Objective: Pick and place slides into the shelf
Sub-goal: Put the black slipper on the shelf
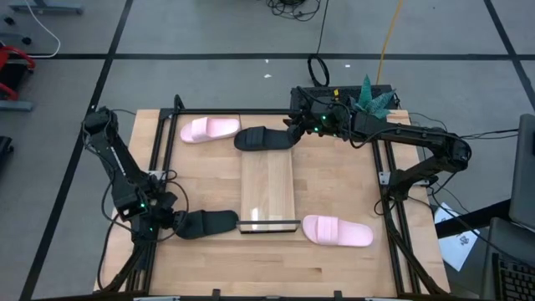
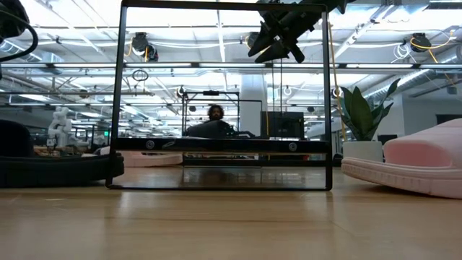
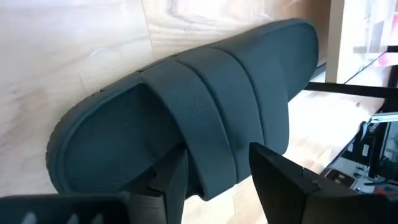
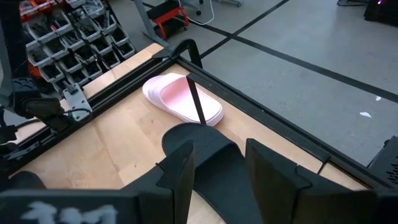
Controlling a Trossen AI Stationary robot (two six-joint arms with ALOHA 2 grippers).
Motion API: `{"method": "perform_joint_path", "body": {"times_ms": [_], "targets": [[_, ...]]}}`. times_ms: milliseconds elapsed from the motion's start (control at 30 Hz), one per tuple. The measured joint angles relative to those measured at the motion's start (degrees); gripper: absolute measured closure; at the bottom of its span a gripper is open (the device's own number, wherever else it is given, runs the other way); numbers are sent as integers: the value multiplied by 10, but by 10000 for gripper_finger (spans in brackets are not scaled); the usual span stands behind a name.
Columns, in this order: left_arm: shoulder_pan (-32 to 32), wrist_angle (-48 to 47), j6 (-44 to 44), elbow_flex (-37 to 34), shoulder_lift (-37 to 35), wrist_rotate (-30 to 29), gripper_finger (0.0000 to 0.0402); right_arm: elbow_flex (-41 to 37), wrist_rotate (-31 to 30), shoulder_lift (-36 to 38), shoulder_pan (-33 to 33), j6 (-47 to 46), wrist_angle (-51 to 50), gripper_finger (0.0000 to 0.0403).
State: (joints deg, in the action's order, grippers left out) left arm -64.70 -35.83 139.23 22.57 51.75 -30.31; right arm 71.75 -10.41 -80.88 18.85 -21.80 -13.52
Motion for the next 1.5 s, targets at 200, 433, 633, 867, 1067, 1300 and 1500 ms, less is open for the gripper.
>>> {"method": "perform_joint_path", "body": {"times_ms": [200, 433, 633, 867, 1067, 1300, 1500], "targets": [[3, 0, -4, 0, 5, -8, 236, 0, -1, 0, 0, 2, 0, 268], [20, 19, -8, 0, 51, -37, 239, 0, -2, 0, 0, 2, 0, 268], [31, 50, -9, 0, 111, -60, 292, 0, -3, 0, 0, 2, 0, 268], [29, 81, -10, 0, 138, -110, 392, 0, -3, 0, 0, 4, 0, 268], [29, 89, -8, 0, 137, -113, 398, 0, -3, 0, 0, 4, 0, 268], [29, 106, -7, 0, 137, -113, 400, 0, -3, 0, 0, 5, 0, 268], [29, 110, -9, 0, 120, -120, 401, 0, -3, 0, 0, 12, -1, 268]]}}
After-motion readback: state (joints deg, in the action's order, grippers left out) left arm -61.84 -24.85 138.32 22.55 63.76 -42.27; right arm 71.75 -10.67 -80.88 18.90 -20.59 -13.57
